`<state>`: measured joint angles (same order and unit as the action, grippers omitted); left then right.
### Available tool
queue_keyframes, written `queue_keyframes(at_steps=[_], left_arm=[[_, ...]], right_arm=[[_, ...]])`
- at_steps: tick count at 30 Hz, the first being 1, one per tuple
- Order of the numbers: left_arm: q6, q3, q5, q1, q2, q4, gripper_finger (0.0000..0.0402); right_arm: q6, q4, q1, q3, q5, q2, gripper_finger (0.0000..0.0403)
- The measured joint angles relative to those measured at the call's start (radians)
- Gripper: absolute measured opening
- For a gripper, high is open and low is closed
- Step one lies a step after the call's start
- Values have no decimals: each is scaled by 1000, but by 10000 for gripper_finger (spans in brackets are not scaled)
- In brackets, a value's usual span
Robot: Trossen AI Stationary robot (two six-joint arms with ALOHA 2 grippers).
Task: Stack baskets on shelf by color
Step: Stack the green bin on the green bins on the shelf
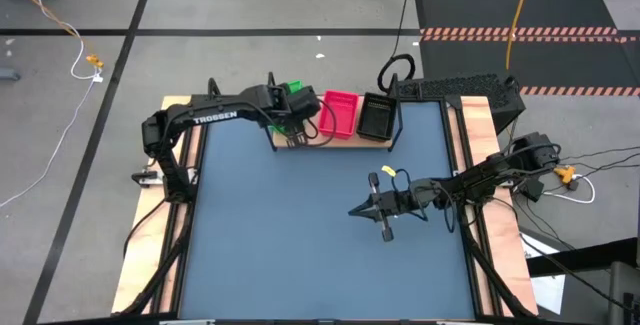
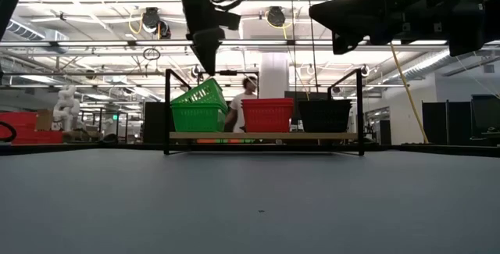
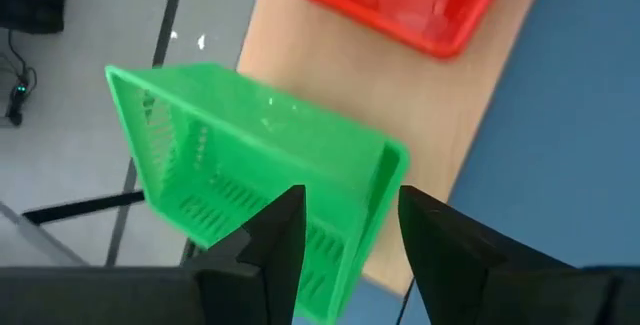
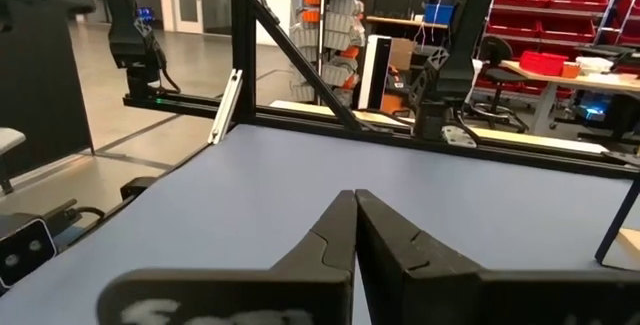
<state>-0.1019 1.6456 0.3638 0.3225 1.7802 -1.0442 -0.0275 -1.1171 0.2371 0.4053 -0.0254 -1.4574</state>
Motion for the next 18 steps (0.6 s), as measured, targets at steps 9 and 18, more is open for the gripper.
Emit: queue_keyframes(at_steps=[9,18], left_arm=[[-44,22,-32,-3,0,-68,163],[-38,11,-56,3,0,-57,103]], right_arm=[[-18,0,0,0,0,0,0],[-19,0,0,0,1,0,0]])
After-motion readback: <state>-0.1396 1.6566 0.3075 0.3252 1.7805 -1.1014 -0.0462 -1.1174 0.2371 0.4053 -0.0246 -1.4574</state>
